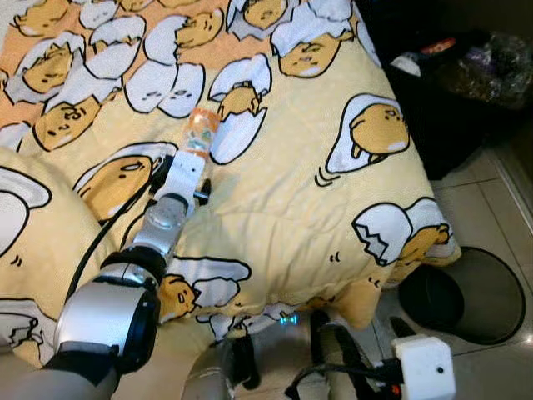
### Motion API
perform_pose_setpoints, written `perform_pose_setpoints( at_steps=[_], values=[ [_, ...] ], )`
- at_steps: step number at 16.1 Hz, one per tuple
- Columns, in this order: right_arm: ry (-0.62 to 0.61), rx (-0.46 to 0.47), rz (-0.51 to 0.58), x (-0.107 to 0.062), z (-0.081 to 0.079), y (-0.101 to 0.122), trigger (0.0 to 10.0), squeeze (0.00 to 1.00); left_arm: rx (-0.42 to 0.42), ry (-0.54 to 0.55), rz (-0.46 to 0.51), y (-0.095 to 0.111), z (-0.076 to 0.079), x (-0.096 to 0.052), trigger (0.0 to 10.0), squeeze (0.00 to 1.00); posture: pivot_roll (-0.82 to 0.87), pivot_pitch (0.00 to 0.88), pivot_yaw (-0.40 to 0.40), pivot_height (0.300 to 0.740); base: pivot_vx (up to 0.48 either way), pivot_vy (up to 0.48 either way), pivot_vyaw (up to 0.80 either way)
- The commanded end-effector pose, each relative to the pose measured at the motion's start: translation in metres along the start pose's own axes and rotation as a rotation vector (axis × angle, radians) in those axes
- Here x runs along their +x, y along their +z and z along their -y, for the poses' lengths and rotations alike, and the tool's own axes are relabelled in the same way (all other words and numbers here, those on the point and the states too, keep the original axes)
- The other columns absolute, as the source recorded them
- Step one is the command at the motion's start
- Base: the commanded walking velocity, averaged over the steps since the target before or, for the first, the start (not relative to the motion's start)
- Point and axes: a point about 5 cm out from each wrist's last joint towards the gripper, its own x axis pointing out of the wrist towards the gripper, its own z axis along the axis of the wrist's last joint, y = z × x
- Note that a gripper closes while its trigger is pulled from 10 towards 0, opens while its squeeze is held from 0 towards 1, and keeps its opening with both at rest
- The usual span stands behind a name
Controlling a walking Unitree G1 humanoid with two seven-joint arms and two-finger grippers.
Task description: Clean up the room
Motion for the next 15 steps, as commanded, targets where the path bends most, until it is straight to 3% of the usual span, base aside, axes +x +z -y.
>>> perform_pose_setpoints(
  at_steps=[1,3,10,13,15],
  values=[
    [-0.009,-0.003,-0.035,-0.006,0.001,-0.003,10.0,0.0,0.013,-0.018,-0.076,-0.018,0.004,-0.004,0.0,0.0,-0.4,0.397,0.104,0.74,0.0,0.0,0.0],
    [-0.036,0.001,-0.044,-0.007,0.003,-0.004,10.0,0.0,0.04,-0.013,-0.064,-0.013,0.004,-0.002,0.0,0.0,-0.4,0.386,0.114,0.74,0.0,0.0,0.0],
    [-0.026,0.025,-0.039,0.015,0.007,-0.011,10.0,0.0,-0.023,-0.042,0.0,0.002,-0.004,0.001,0.0,0.0,-0.34,0.32,0.121,0.74,0.0,0.0,0.0],
    [-0.002,0.0,0.022,0.049,0.013,-0.007,10.0,0.0,-0.179,-0.036,0.06,0.003,-0.007,-0.001,0.0,0.0,-0.29,0.185,0.124,0.74,0.0,0.0,0.0],
    [0.008,-0.008,0.073,0.078,0.02,0.0,10.0,0.0,-0.256,-0.039,0.183,0.022,-0.01,0.0,0.0,0.0,-0.22,0.092,0.124,0.74,0.0,0.0,0.0]
  ],
)
